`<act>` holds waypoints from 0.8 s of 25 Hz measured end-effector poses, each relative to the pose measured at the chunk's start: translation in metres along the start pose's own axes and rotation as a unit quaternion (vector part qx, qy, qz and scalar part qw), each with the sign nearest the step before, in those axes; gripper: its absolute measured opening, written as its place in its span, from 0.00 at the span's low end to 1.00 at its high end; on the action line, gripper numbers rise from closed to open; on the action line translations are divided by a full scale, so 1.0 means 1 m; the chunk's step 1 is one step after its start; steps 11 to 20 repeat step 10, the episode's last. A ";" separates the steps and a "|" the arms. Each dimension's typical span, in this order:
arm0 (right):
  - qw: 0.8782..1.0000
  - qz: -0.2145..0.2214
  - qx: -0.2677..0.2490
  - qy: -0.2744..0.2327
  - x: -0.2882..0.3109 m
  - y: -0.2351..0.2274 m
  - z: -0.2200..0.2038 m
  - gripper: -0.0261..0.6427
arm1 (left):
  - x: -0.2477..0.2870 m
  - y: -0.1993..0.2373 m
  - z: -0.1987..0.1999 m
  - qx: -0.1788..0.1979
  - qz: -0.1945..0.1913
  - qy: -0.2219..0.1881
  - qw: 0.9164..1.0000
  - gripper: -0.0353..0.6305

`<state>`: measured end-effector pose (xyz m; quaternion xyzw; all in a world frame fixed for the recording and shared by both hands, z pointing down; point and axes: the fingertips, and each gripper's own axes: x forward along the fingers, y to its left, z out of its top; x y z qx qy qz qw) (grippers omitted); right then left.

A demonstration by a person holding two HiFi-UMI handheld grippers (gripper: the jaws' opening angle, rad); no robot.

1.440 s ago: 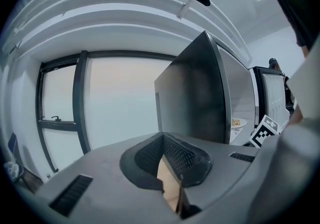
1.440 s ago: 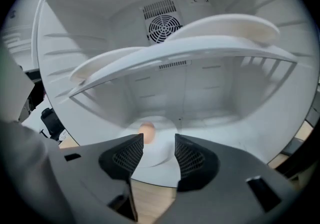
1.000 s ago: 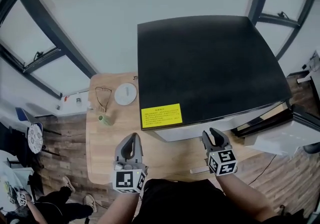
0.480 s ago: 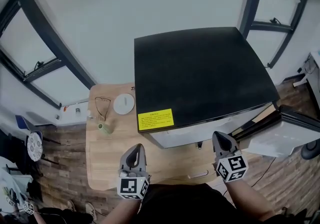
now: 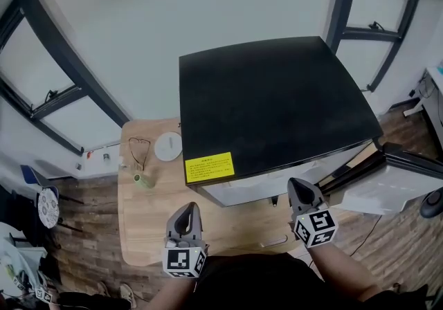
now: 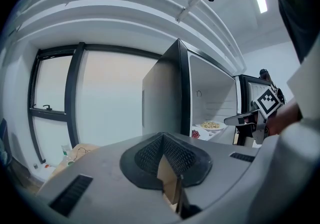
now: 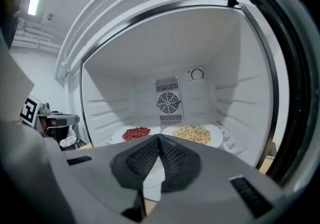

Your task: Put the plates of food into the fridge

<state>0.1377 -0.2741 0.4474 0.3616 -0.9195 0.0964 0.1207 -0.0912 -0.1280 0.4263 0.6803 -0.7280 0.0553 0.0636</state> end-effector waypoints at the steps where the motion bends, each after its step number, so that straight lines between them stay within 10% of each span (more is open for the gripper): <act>1: 1.000 0.001 0.000 0.000 0.001 0.001 0.001 0.07 | -0.001 0.000 0.000 0.001 0.001 0.000 1.000 0.06; 20: 1.000 0.008 -0.011 -0.016 0.002 0.003 0.013 0.07 | 0.003 -0.004 -0.002 0.003 0.000 0.002 1.000 0.06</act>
